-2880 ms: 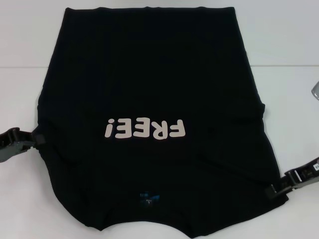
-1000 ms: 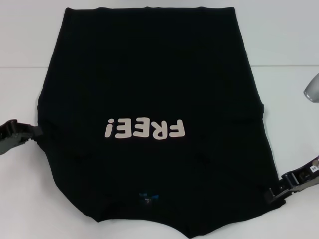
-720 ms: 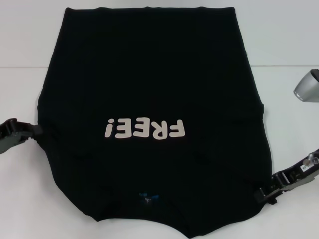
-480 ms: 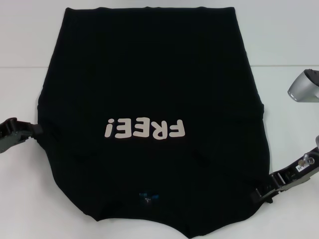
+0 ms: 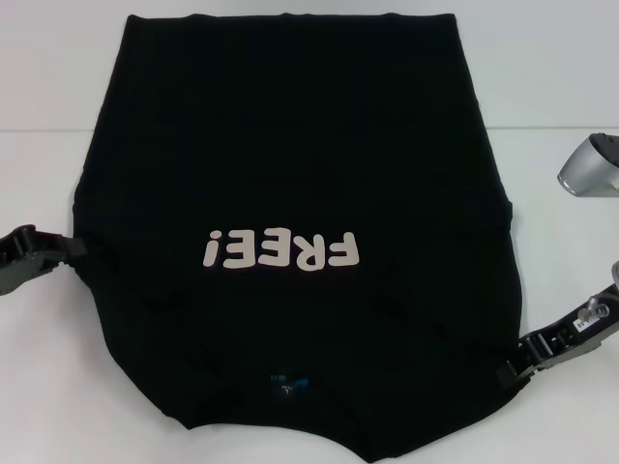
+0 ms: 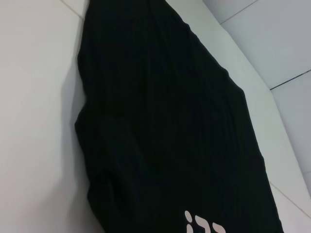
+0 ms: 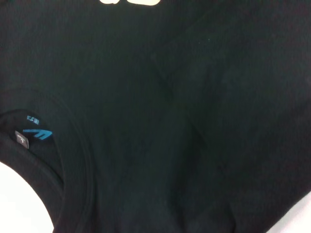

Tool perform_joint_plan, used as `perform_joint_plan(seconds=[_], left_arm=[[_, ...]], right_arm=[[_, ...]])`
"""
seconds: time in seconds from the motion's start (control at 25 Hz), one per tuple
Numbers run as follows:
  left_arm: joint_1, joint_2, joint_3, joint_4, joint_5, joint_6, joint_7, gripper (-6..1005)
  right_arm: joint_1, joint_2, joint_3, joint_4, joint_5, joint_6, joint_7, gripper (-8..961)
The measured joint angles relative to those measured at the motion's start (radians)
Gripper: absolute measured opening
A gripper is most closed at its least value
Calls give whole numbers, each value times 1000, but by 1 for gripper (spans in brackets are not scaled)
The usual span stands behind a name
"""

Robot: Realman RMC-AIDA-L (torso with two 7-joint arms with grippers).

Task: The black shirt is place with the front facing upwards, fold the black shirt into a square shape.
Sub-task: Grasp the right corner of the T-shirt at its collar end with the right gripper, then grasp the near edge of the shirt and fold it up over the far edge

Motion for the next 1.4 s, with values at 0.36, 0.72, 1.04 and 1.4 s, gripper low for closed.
perform_joint_plan(seconds=[0.36, 0.72, 1.04, 1.4], left_arm=[[4, 1, 6, 1, 3, 24, 6, 33], [28, 45, 9, 12, 72, 237, 10, 33], [70, 30, 6, 82, 140, 410, 18, 33], [117, 8, 4, 129, 136, 496, 36, 33]], right_arm=[[-12, -3, 22, -13, 22, -7, -7, 95], [-62, -44, 61, -19, 84, -115, -53, 71], [-125, -70, 69, -29, 82, -199, -67, 70], [-194, -60, 124, -59, 95, -269, -112, 71]])
